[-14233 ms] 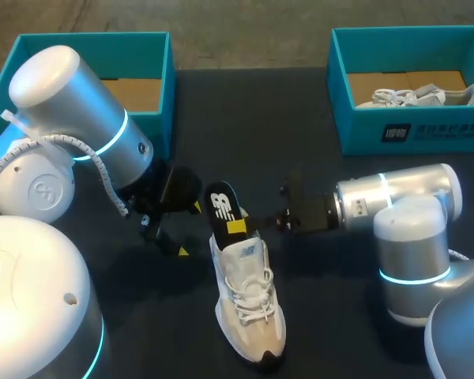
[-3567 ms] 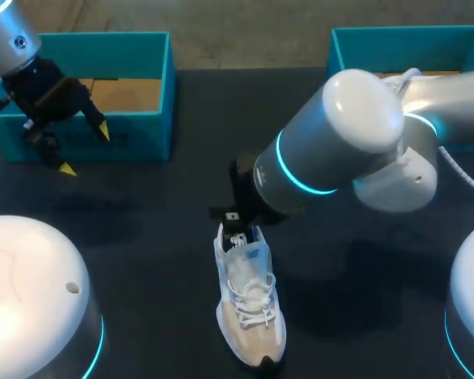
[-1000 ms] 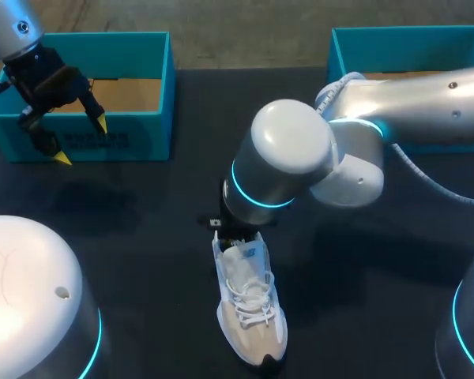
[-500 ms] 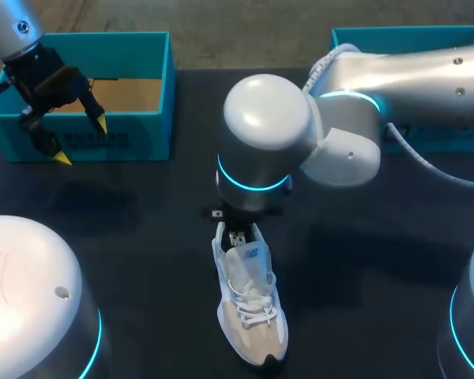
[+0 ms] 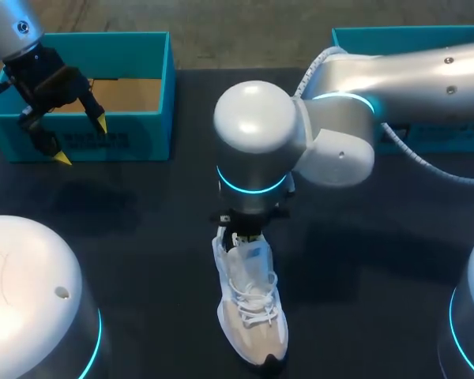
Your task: Take the shoe out of the shoebox, open the shoe tongue, remove and reinsert the insole, then place the shoe into the shoebox
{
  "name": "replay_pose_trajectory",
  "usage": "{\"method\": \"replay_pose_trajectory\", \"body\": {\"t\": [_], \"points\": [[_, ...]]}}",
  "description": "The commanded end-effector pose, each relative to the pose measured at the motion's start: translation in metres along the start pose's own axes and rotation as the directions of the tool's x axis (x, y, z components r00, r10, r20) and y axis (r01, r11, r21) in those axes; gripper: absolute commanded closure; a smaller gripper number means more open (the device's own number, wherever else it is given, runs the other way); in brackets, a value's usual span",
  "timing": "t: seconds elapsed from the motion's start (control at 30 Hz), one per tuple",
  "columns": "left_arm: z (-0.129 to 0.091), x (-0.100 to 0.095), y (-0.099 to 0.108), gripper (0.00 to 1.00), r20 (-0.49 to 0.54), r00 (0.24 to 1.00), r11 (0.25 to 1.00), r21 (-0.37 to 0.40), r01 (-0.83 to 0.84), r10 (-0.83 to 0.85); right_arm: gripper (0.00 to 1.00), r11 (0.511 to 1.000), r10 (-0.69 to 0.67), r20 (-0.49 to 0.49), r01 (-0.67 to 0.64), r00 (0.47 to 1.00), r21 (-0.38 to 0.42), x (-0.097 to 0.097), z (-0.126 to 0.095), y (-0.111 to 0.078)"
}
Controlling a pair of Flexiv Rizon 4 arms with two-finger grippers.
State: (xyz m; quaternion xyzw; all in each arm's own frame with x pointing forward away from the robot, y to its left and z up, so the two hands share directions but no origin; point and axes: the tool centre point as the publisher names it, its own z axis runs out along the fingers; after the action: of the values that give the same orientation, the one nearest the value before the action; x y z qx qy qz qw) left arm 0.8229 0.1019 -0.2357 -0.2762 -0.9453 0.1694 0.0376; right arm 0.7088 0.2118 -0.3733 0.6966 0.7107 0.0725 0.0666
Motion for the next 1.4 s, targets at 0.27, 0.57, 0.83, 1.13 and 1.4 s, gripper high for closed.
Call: {"method": "replay_pose_trajectory", "body": {"t": [0.27, 0.57, 0.83, 1.13, 1.4], "points": [[0.0, 0.0, 0.0, 0.0, -0.002, 1.0, 1.0, -0.004, 0.001, -0.001, 1.0, 0.986, 0.115, 0.059, -0.106, 0.992, -0.13, 0.018, -0.01, -0.017], [0.0, 0.0, 0.0, 0.0, -0.002, 1.0, 1.0, -0.004, 0.001, -0.001, 1.0, 0.986, 0.135, 0.138, -0.12, 0.981, -0.112, 0.018, -0.004, -0.019], [0.0, 0.0, 0.0, 0.0, -0.002, 1.0, 1.0, -0.004, 0.001, -0.001, 1.0, 0.984, 0.176, 0.191, -0.169, 0.966, -0.054, 0.007, 0.015, -0.026], [0.0, 0.0, 0.0, 0.0, -0.002, 1.0, 1.0, -0.004, 0.001, -0.001, 1.0, 0.98, 0.198, 0.155, -0.196, 0.968, -0.033, 0.003, 0.022, -0.049], [0.0, 0.0, 0.0, 0.0, -0.002, 1.0, 1.0, -0.004, 0.001, -0.001, 1.0, 0.974, 0.218, 0.18, -0.202, 0.959, -0.1, 0.009, -0.005, -0.057]]}}
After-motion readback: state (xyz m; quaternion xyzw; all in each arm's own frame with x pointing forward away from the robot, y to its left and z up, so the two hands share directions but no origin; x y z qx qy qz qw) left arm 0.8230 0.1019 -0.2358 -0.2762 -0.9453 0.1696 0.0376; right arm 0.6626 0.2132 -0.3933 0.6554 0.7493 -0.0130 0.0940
